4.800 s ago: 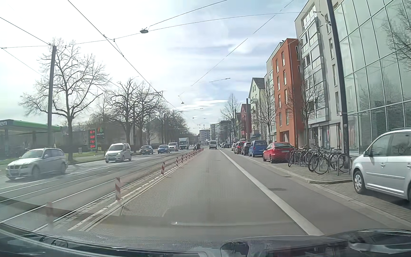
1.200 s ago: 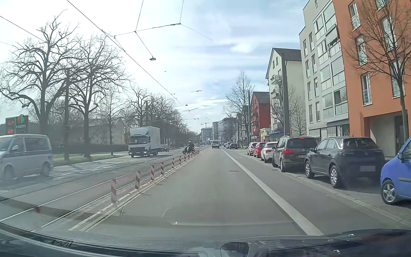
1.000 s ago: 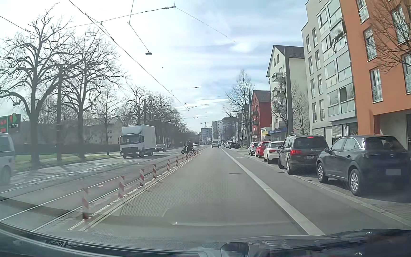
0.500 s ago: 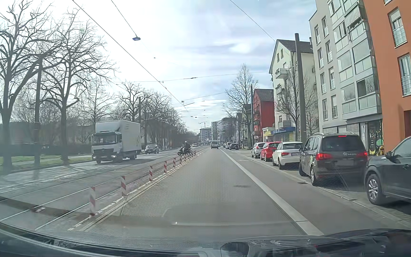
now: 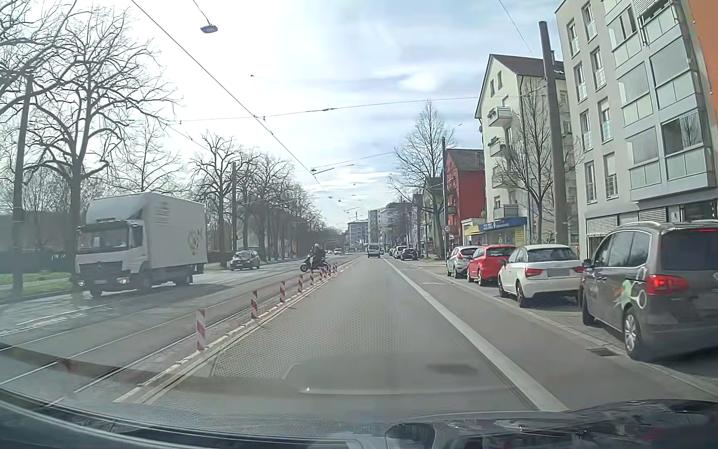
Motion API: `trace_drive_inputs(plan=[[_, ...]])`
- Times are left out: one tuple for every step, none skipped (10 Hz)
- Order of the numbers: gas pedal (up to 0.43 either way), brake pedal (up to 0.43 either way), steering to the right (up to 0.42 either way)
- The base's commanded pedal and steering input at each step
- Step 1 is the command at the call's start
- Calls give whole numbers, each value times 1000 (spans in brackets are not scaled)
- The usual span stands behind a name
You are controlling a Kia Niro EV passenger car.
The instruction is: Follow the waypoints while adhering to traffic rules and regulations
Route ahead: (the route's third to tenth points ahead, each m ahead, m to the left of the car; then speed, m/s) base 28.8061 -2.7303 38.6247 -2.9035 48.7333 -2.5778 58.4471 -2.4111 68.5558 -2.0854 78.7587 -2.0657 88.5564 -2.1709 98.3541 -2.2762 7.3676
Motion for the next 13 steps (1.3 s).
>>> trace_drive_inputs(plan=[[87, 0, 2], [87, 0, 2], [87, 0, 2], [87, 0, 2], [87, 0, 1], [87, 0, 0], [87, 0, -2], [87, 0, -3], [87, 0, -3], [87, 0, -3], [87, 0, -3], [87, 0, -3], [87, 0, -3]])
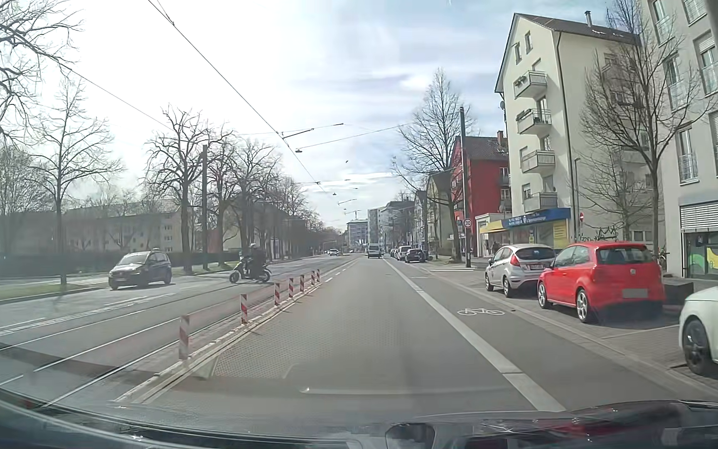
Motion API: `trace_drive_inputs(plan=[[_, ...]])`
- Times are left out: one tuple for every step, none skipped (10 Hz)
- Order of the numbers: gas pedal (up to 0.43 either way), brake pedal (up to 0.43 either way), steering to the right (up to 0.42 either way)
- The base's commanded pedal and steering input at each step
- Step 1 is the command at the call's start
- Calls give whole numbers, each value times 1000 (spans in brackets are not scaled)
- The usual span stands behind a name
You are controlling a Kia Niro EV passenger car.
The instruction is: Follow the waypoints while adhering to traffic rules and regulations
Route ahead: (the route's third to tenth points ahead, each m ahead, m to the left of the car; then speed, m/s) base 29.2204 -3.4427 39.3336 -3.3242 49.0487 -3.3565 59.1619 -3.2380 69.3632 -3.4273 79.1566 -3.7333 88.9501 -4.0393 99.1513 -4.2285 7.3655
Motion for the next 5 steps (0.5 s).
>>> trace_drive_inputs(plan=[[87, 0, -3], [87, 0, -3], [87, 0, -2], [87, 0, -1], [87, 0, -1]])
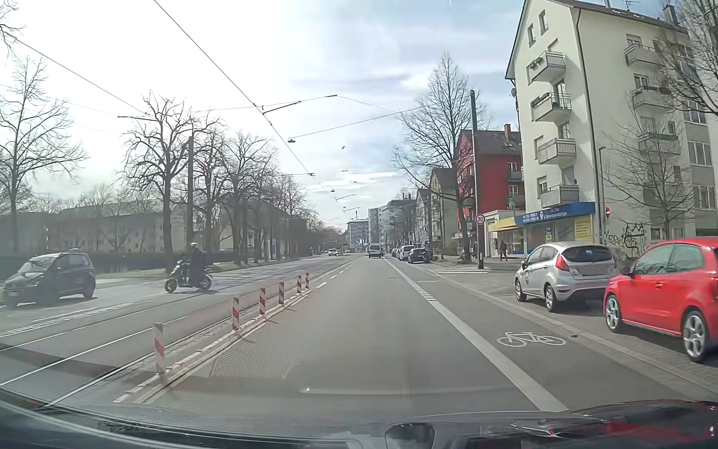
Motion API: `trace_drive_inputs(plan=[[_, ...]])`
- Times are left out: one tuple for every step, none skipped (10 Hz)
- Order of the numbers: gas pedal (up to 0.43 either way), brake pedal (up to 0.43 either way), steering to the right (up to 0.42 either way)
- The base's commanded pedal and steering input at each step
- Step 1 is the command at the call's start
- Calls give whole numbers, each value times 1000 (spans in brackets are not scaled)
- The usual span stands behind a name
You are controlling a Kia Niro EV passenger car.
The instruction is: Follow the waypoints while adhering to traffic rules and regulations
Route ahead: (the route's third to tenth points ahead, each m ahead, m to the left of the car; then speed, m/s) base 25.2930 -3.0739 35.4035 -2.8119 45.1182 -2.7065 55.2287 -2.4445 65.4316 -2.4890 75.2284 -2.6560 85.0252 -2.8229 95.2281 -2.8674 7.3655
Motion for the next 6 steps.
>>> trace_drive_inputs(plan=[[87, 0, -1], [87, 0, -1], [87, 0, -1], [87, 0, -1], [87, 0, 0], [87, 0, 0]])
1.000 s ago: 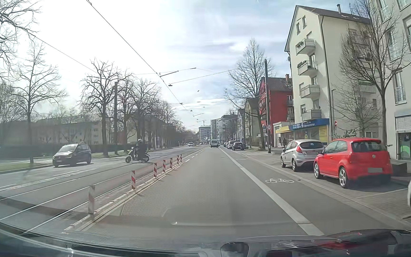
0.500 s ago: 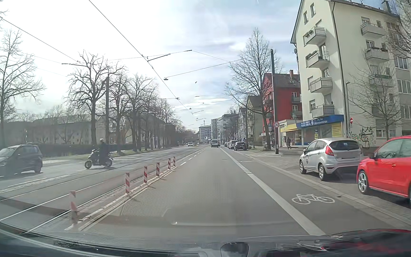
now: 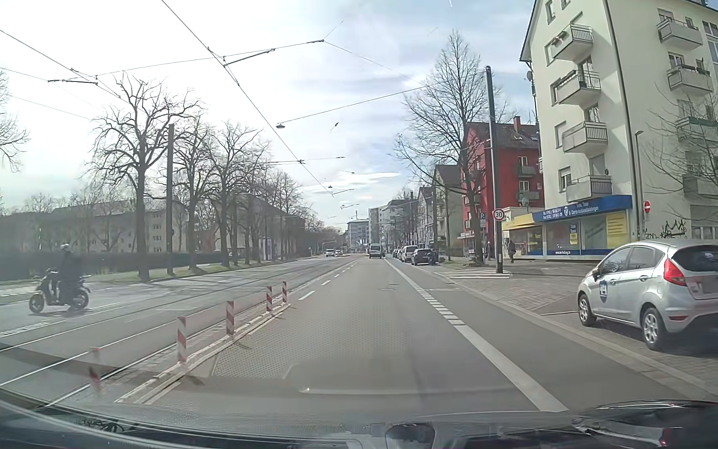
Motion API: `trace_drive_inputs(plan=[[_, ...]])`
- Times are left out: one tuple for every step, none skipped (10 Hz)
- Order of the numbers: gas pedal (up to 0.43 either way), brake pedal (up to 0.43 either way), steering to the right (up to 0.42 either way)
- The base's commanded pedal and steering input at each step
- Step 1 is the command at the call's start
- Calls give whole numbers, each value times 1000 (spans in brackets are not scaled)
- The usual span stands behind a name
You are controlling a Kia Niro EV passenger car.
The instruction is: Follow the waypoints while adhering to traffic rules and regulations
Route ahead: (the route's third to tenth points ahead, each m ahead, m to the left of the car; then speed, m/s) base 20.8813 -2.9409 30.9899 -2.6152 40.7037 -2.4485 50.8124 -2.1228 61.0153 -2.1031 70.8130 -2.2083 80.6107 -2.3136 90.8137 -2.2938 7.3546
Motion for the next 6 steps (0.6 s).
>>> trace_drive_inputs(plan=[[87, 0, 0], [87, 0, 0], [87, 0, 0], [87, 0, 0], [87, 0, 0], [87, 0, 0]])
